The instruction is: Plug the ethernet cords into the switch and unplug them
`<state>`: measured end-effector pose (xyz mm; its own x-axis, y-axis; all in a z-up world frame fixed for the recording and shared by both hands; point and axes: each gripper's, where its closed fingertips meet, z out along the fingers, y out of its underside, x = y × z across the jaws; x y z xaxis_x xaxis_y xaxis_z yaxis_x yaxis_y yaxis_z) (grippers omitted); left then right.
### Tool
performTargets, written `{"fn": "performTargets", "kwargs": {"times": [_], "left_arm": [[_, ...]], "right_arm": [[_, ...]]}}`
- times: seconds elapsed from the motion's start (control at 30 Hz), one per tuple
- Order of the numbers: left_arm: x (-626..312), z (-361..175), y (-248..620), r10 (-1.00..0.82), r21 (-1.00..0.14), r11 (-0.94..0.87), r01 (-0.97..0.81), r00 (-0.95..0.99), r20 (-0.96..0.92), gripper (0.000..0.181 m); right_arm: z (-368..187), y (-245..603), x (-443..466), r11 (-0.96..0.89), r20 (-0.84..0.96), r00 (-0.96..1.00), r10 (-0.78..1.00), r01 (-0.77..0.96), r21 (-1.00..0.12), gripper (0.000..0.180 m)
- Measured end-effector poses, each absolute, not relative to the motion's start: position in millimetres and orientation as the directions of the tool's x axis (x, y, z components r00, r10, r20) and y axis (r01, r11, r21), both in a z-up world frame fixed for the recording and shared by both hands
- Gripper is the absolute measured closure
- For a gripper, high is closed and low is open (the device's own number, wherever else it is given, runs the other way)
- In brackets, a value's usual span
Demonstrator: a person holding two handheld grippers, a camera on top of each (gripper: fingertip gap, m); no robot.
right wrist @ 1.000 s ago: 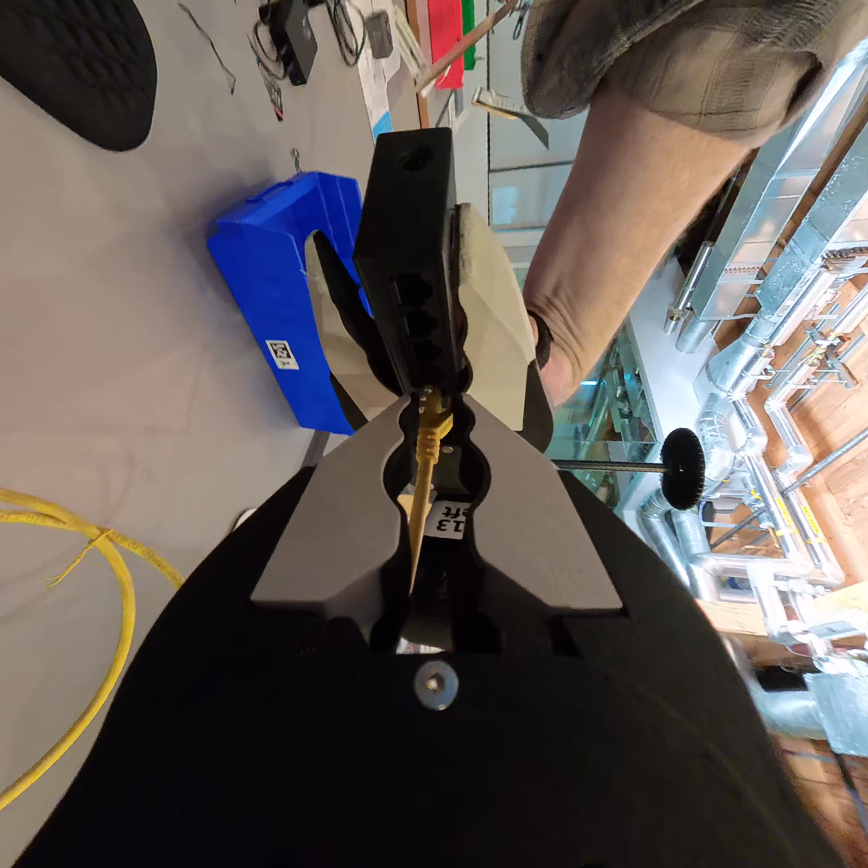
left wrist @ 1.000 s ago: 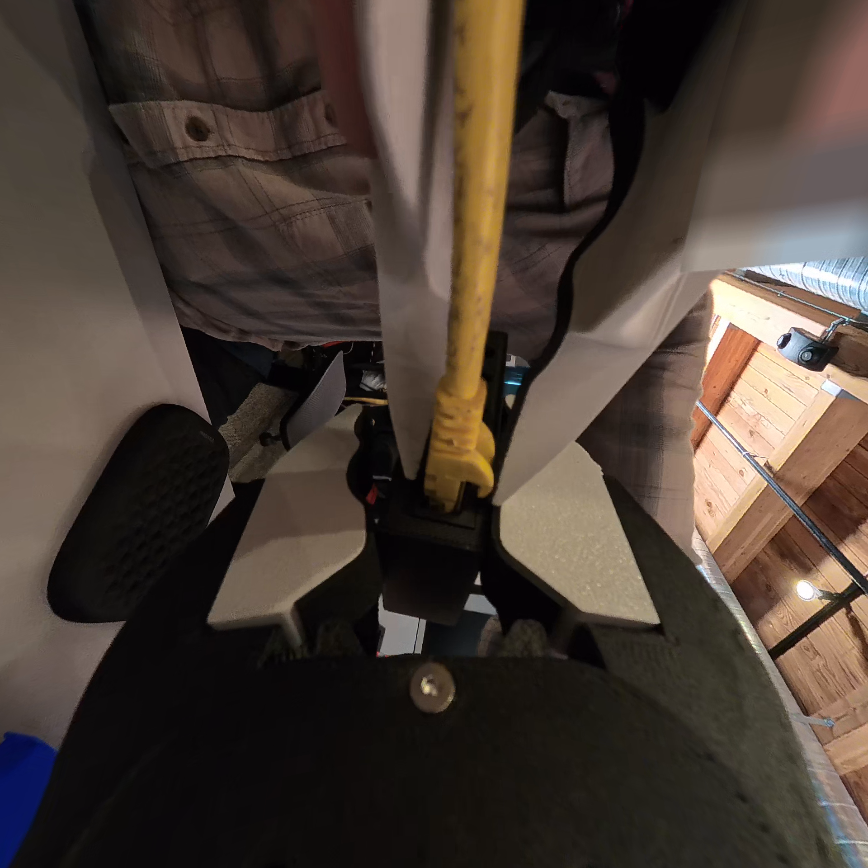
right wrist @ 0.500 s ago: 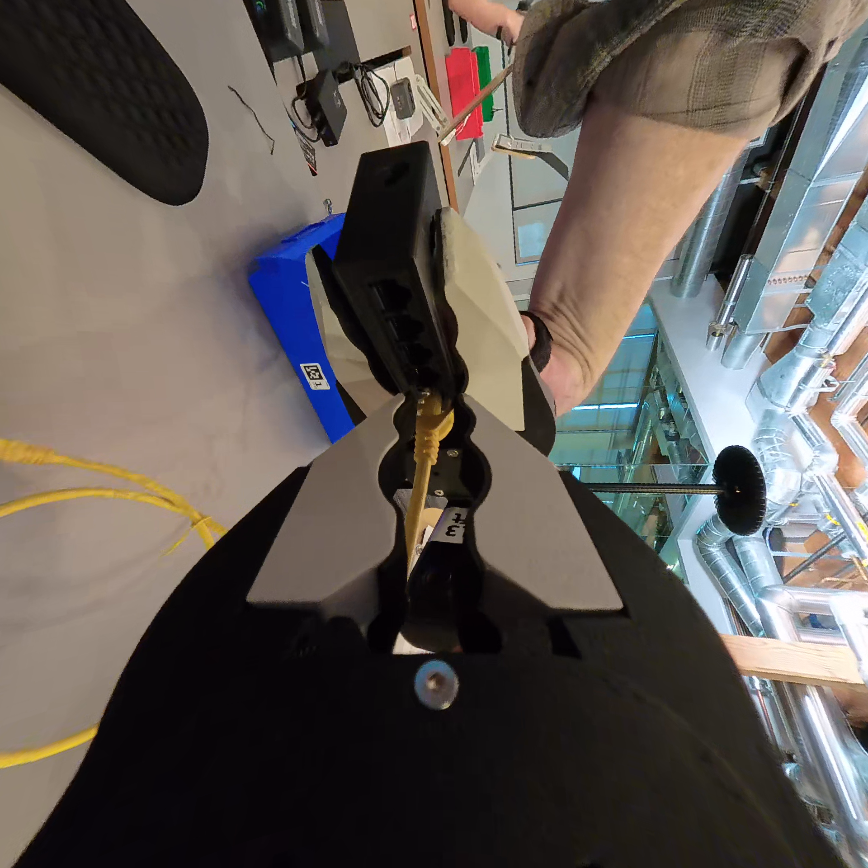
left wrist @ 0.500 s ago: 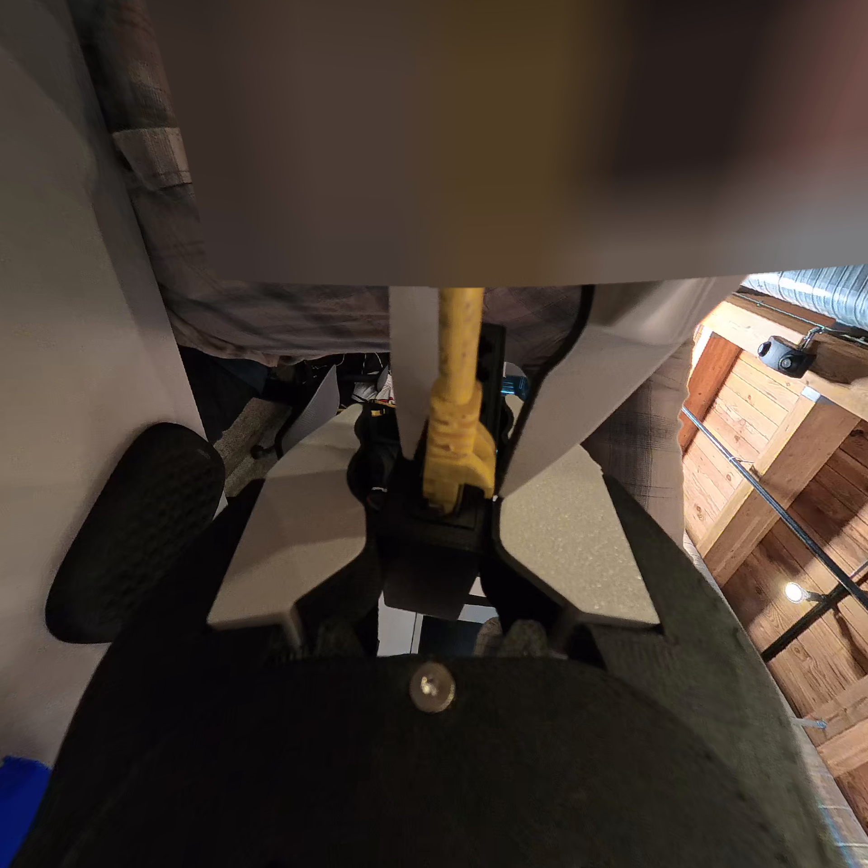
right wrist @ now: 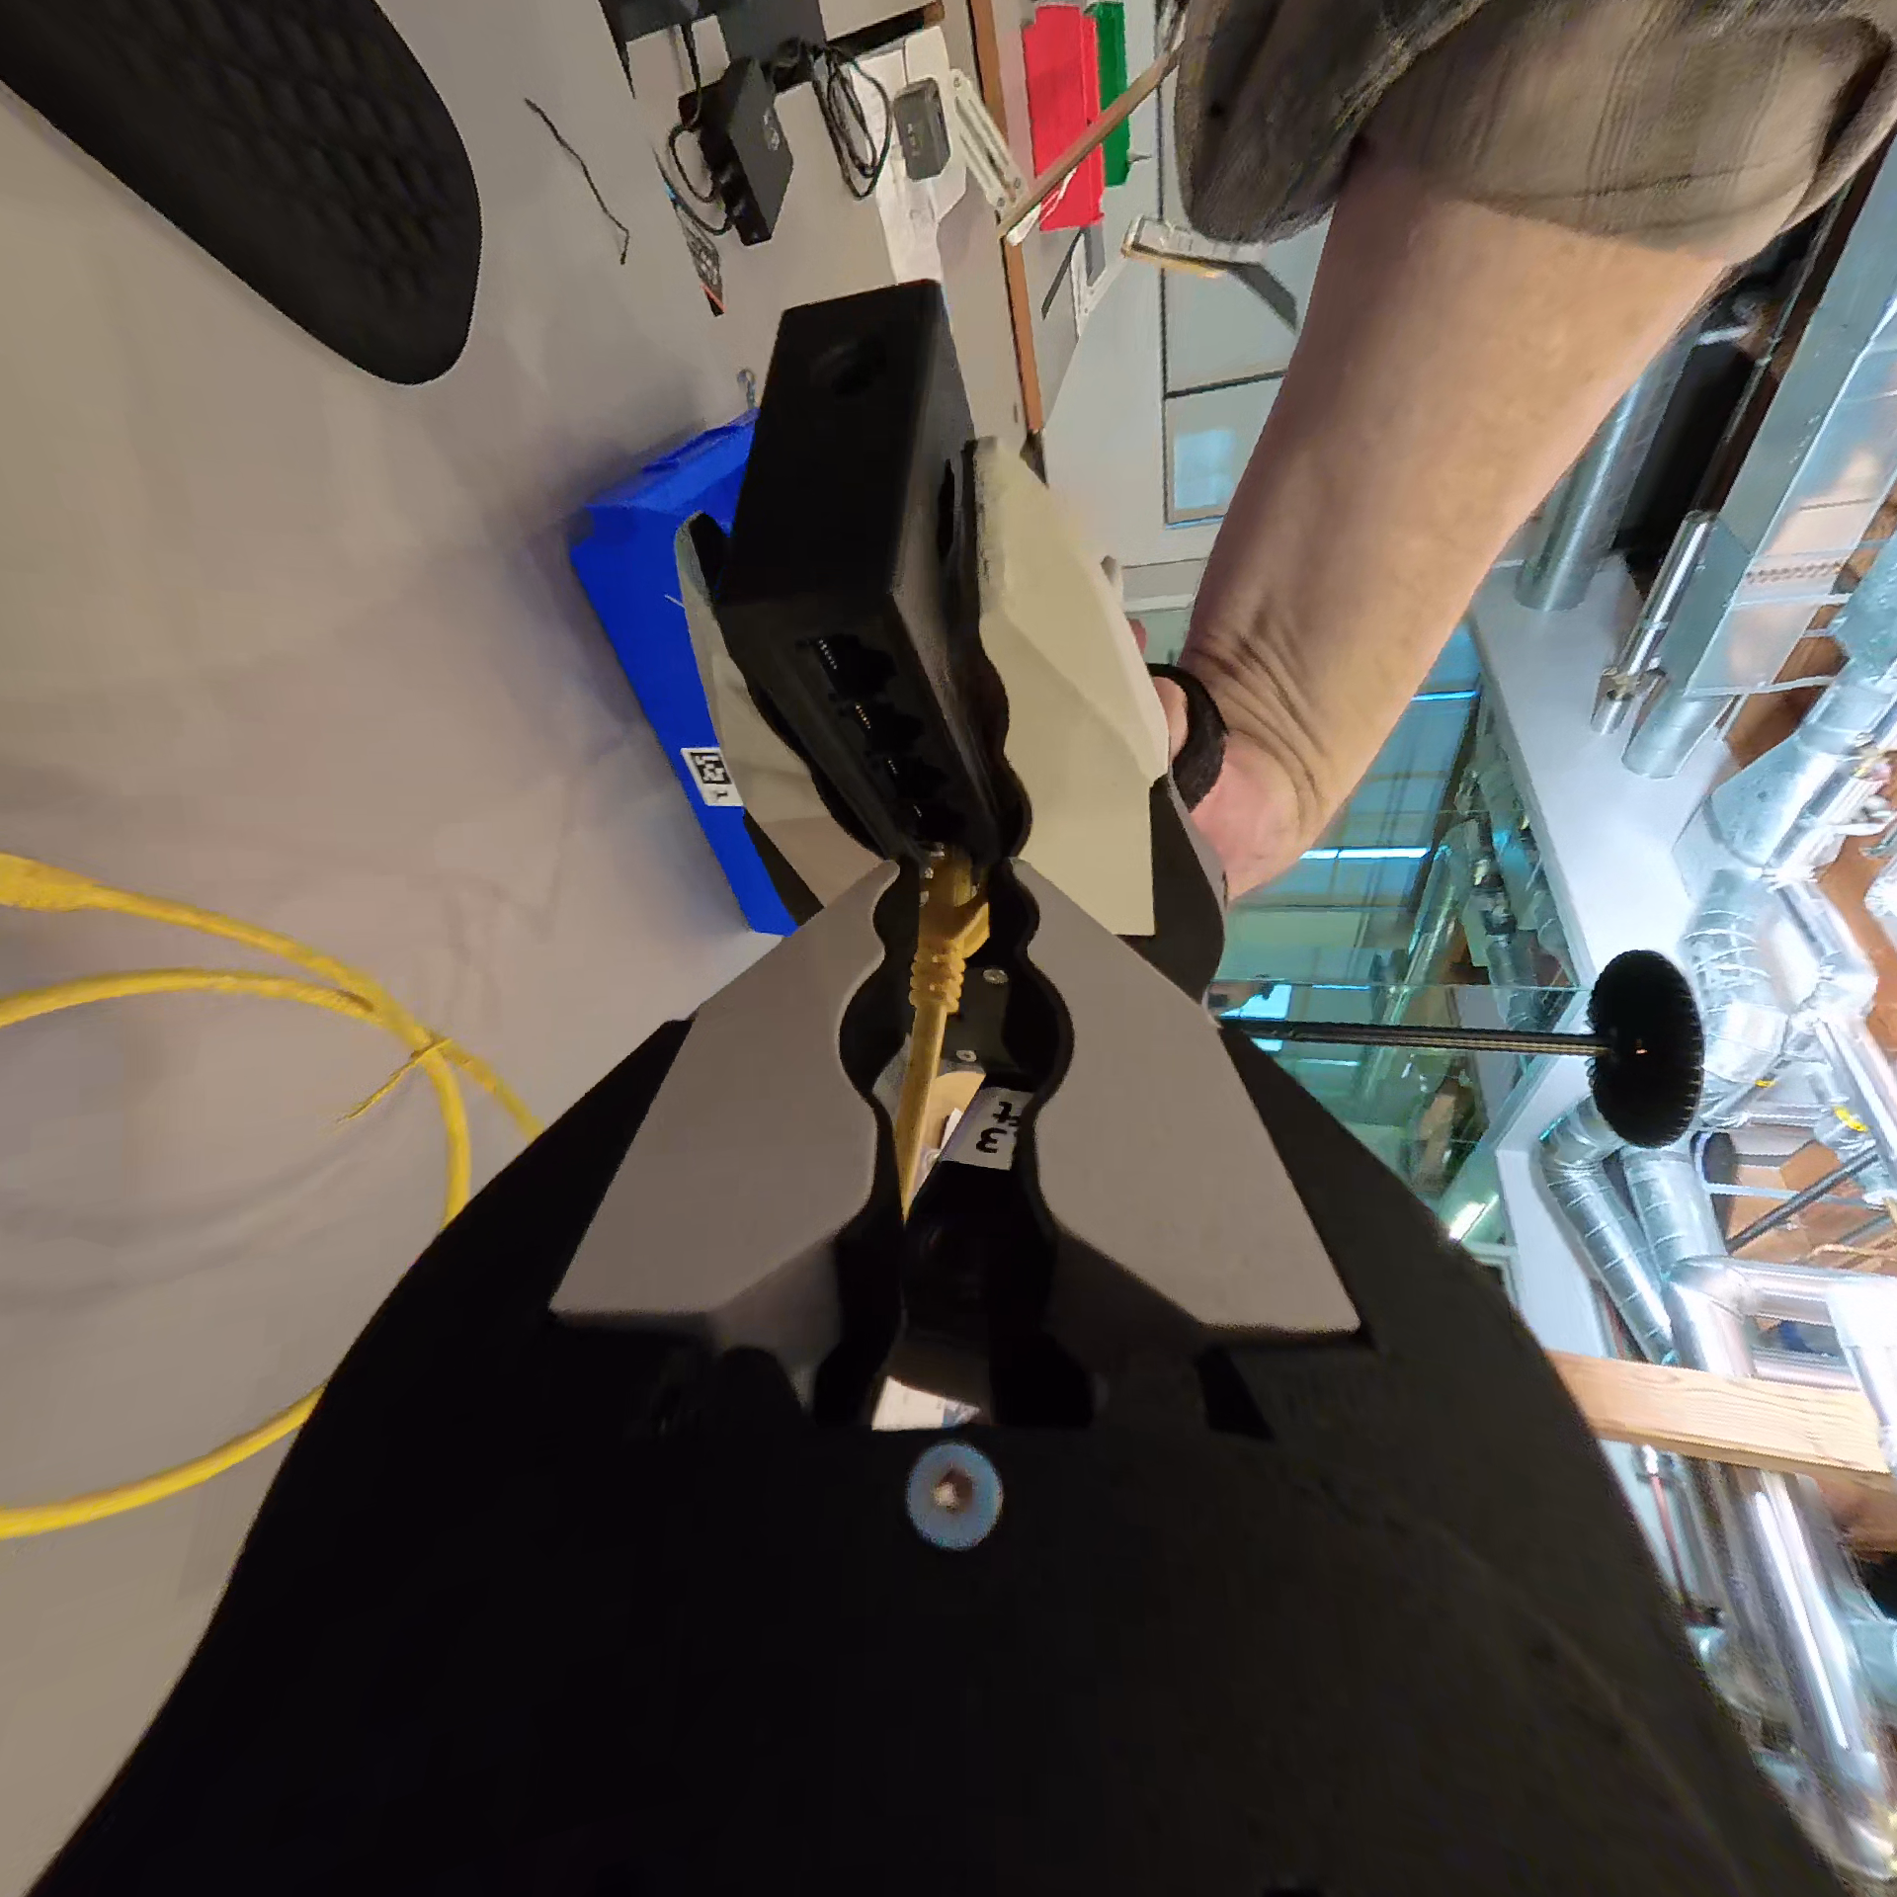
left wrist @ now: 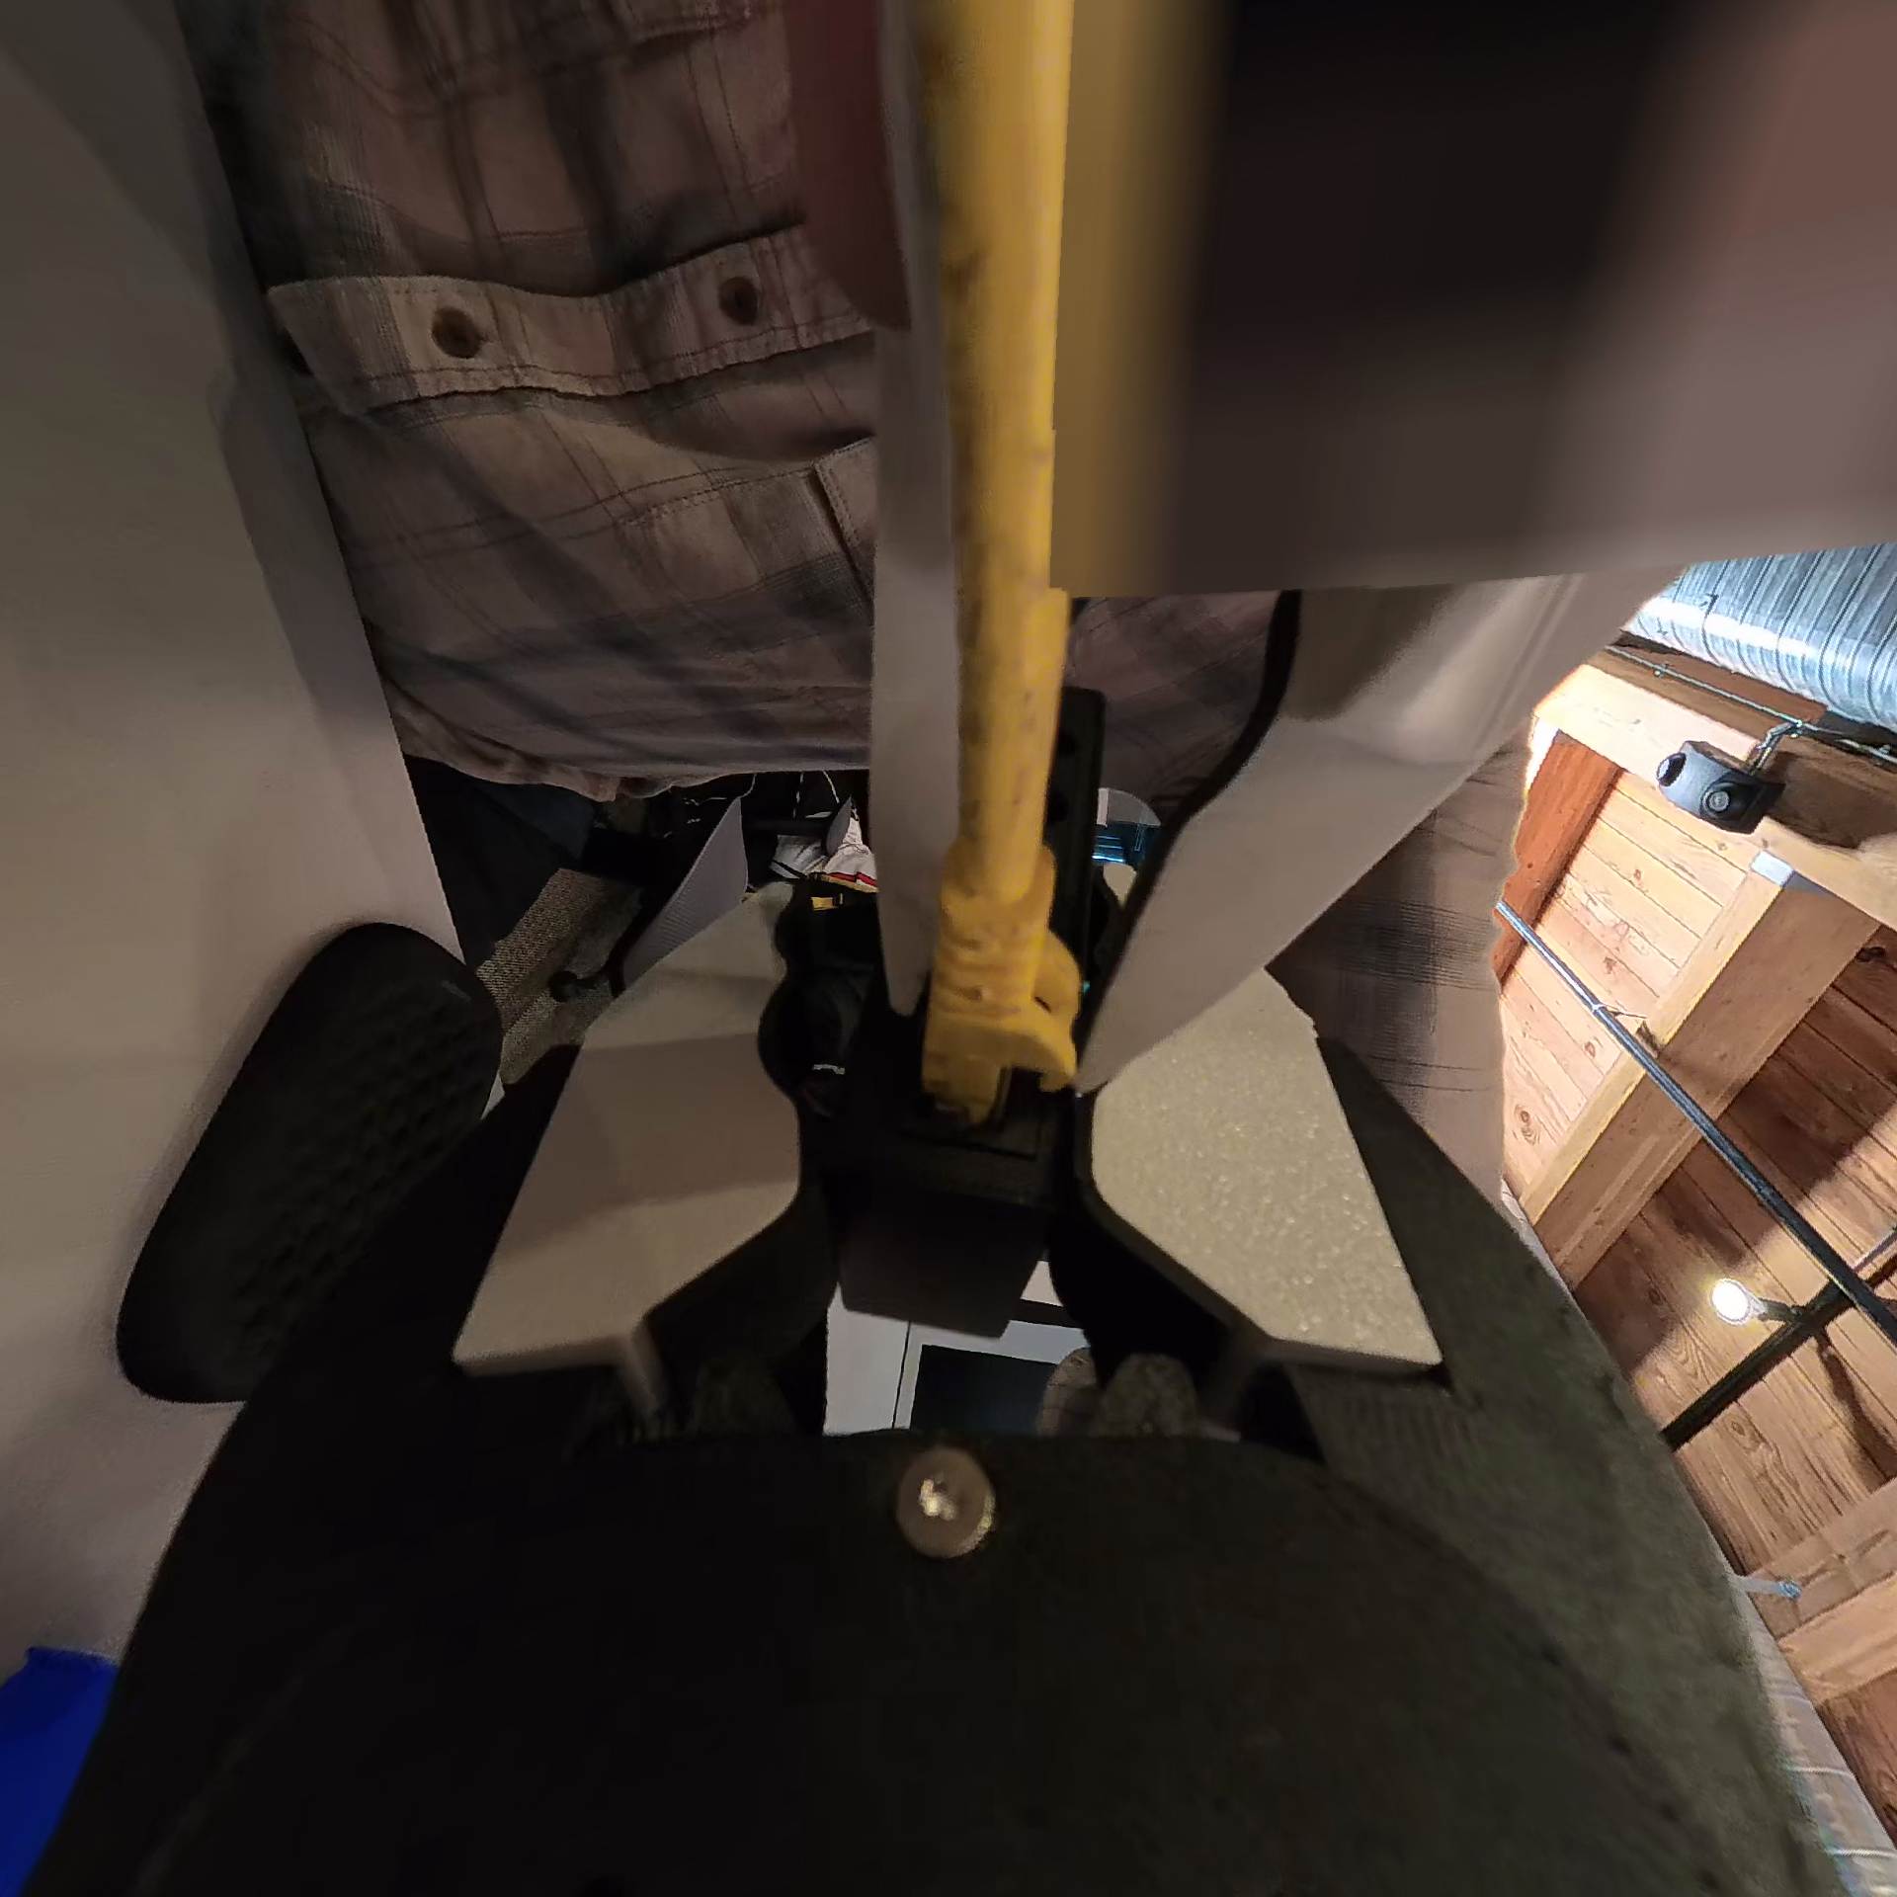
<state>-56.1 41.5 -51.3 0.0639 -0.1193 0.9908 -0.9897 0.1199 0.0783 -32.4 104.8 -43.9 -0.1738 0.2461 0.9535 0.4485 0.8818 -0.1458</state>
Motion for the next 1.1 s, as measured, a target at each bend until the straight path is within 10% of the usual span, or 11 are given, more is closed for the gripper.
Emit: {"fn": "performTargets", "kwargs": {"times": [0.03,1.1], "left_arm": [[-55.8,-51.9,41.3,-0.117,0.079,0.119,-0.990,0.065,0.991,0.131],[-72.5,-97.3,57.3,-0.319,-0.048,0.069,-0.996,-0.067,0.945,0.130]], "right_arm": [[-45.1,104.8,-32.0,0.876,0.950,-0.180,0.255,0.458,-0.149,0.169],[-31.5,109.4,-3.6,0.840,0.928,-0.163,0.334,0.498,-0.215,0.176]]}}
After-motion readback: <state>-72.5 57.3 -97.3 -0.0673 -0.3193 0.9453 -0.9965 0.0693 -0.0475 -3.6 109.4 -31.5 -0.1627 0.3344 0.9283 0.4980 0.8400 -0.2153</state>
